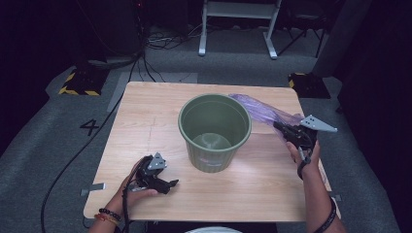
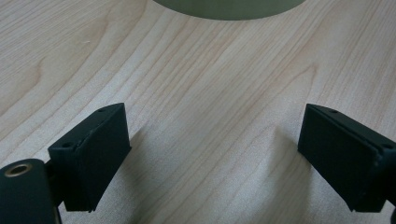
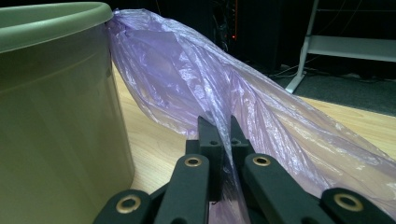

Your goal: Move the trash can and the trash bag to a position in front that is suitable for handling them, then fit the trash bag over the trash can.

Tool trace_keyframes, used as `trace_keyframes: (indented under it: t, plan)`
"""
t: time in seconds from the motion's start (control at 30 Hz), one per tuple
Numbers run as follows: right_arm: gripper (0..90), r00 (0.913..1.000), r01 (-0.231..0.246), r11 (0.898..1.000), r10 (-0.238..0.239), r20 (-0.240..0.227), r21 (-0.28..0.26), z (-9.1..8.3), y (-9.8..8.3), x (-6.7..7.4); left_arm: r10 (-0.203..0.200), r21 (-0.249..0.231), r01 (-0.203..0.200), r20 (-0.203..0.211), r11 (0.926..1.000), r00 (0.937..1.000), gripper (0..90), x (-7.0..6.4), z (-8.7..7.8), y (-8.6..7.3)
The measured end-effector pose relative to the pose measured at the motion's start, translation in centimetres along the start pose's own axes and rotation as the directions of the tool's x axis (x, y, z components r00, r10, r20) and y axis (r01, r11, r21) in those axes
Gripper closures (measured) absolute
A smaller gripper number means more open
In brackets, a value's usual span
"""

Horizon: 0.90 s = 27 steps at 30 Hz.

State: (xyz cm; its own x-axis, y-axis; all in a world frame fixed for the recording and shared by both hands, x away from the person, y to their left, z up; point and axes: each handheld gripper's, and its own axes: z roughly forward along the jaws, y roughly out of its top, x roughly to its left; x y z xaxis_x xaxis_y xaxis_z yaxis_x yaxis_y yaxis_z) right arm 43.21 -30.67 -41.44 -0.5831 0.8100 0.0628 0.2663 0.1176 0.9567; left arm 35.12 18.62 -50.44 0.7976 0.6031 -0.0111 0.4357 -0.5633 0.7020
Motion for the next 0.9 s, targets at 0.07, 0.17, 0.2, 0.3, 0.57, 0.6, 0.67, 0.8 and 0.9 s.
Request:
trace_keyframes:
  t: [0.07, 0.17, 0.2, 0.3, 0.57, 0.6, 0.67, 0.8, 0.9]
  plan:
    - [90.0, 1.0000, -0.001, 1.000, 0.001, -0.001, -0.002, 0.0, 0.0, 0.0, 0.000, 0.000, 0.000, 0.000, 1.0000, 1.0000, 8.7, 0.0, 0.0, 0.0]
    - [90.0, 1.0000, -0.002, 1.000, 0.002, 0.003, -0.011, -0.2, 0.1, -0.1, 0.000, 0.001, 0.000, 0.000, 1.0000, 1.0000, 8.7, 0.0, 0.0, 0.0]
    - [90.0, 1.0000, -0.003, 1.000, 0.003, 0.002, -0.012, -0.2, 0.2, -0.1, 0.000, 0.001, 0.000, 0.000, 1.0000, 1.0000, 8.7, 0.0, 0.0, 0.0]
    - [90.0, 0.9999, -0.009, 1.000, 0.009, 0.006, -0.018, -0.3, 0.2, -0.2, -0.001, 0.000, 0.001, 0.000, 1.0000, 1.0000, 8.7, 0.0, 0.0, 0.0]
    - [90.0, 1.0000, -0.002, 1.000, 0.002, 0.006, -0.026, -0.5, 0.5, -0.2, -0.001, 0.001, 0.001, -0.001, 1.0000, 1.0000, 8.7, 0.0, 0.0, 0.0]
    - [90.0, 1.0000, -0.002, 1.000, 0.002, 0.004, -0.029, -0.6, 0.5, -0.2, 0.000, 0.001, 0.000, -0.001, 1.0000, 1.0000, 8.7, 0.0, 0.0, 0.0]
    - [90.0, 1.0000, -0.005, 0.999, 0.005, 0.004, -0.035, -0.7, 0.6, -0.3, 0.000, 0.001, 0.000, 0.000, 1.0000, 1.0000, 8.7, 0.0, 0.0, 0.0]
    - [90.0, 0.9999, -0.012, 0.999, 0.013, 0.006, -0.043, -0.8, 0.8, -0.4, -0.001, 0.001, 0.001, -0.001, 1.0000, 1.0000, 8.7, 0.0, 0.0, 0.0]
    - [90.0, 0.9998, -0.020, 0.998, 0.021, 0.008, -0.063, -1.0, 1.3, -0.6, -0.002, 0.001, 0.002, -0.003, 1.0000, 1.0000, 8.7, 0.0, 0.0, 0.0]
